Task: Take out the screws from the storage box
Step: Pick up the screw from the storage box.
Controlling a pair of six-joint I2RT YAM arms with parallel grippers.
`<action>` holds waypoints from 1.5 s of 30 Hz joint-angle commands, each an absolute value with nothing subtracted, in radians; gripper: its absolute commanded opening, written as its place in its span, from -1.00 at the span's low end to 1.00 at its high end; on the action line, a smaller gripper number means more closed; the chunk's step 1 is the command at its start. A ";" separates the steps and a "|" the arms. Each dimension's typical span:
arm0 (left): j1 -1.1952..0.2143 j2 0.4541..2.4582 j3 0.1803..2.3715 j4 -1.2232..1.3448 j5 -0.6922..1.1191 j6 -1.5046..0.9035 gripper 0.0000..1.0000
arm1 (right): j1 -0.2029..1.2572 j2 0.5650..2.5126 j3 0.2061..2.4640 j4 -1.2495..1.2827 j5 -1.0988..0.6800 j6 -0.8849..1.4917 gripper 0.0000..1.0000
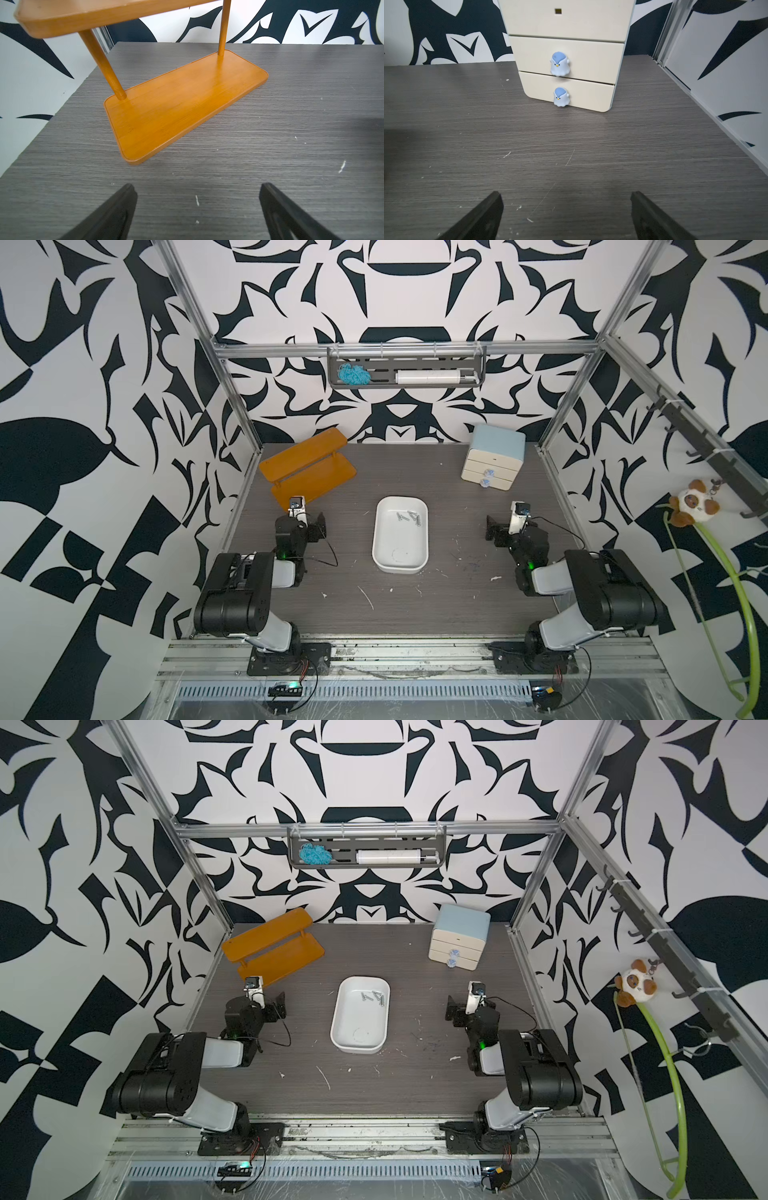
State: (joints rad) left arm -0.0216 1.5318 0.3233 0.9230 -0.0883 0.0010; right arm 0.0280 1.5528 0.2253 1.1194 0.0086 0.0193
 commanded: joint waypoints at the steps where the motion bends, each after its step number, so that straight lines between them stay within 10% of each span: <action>1: -0.017 1.539 0.346 0.943 -0.078 0.010 0.98 | 0.034 1.540 0.233 1.175 0.025 0.029 1.00; 27: -0.026 1.496 0.338 0.954 -0.106 0.012 0.98 | 0.084 1.417 0.303 0.952 0.134 0.028 1.00; 32: -0.058 1.251 0.571 0.218 -0.382 -0.214 0.98 | 0.235 1.281 0.399 0.705 0.399 0.083 1.00; 39: -0.053 0.916 0.494 0.209 -0.236 -0.398 0.98 | 0.260 1.140 0.705 0.200 0.040 0.225 1.00; 45: -0.066 0.854 0.760 -0.359 -0.289 -0.865 0.98 | 0.375 1.139 0.954 -0.055 -0.092 0.186 1.00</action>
State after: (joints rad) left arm -0.0601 0.8455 0.6510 -0.0086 -0.2722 -0.5816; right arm 0.3332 1.1286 0.8452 0.1326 0.0303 0.1959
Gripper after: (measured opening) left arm 0.990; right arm 0.995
